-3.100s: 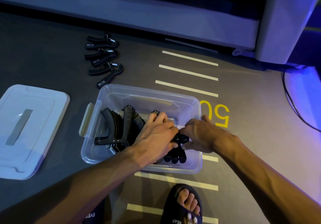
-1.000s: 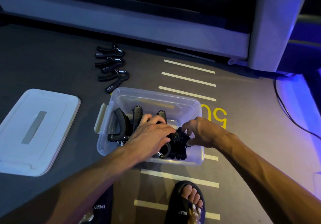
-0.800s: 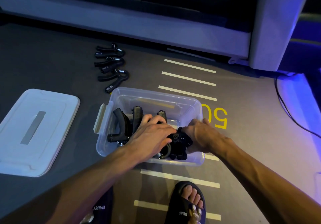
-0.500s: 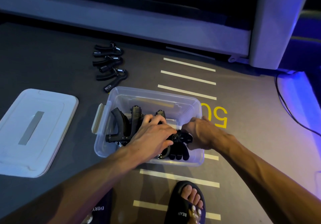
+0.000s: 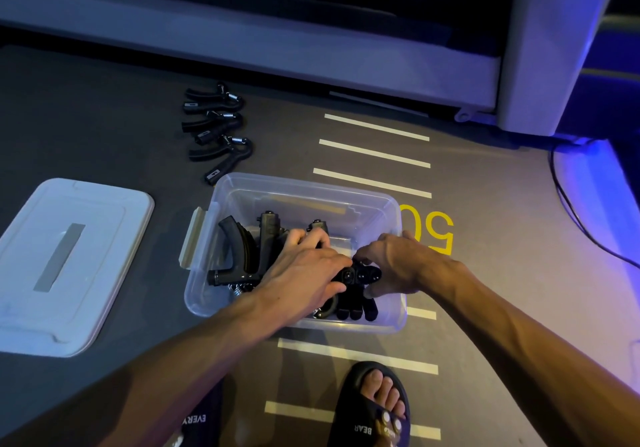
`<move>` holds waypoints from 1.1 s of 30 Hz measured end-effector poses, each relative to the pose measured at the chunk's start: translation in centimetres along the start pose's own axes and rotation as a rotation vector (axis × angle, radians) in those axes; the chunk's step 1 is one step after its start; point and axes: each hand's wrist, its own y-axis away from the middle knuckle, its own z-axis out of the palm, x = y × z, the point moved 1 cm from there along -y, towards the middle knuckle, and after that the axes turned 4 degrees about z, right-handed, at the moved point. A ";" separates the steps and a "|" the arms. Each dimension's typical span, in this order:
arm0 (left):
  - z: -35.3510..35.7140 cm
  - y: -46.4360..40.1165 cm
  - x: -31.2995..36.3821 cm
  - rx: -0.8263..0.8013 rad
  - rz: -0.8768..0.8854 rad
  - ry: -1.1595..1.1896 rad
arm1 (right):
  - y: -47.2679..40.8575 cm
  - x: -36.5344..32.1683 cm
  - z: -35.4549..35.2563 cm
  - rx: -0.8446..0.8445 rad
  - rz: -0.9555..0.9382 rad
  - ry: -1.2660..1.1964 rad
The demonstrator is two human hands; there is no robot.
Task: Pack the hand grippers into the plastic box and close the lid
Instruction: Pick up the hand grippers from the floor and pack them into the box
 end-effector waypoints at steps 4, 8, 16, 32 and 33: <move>-0.2 -0.5 0.7 -0.051 -0.008 -0.052 | 0.2 -0.6 0.3 0.052 0.010 0.054; -0.1 -1.0 0.9 -0.052 -0.022 -0.077 | 0.6 -0.7 0.1 0.053 0.003 0.070; -0.1 -1.2 1.0 -0.017 -0.007 -0.093 | 0.0 -0.1 -0.4 0.011 -0.037 -0.001; 0.1 -1.2 1.0 -0.041 -0.010 -0.082 | -0.2 -0.2 -0.5 -0.025 -0.012 -0.005; 0.1 -1.2 1.0 -0.043 -0.010 -0.084 | -0.2 -0.3 -0.5 -0.017 -0.014 0.008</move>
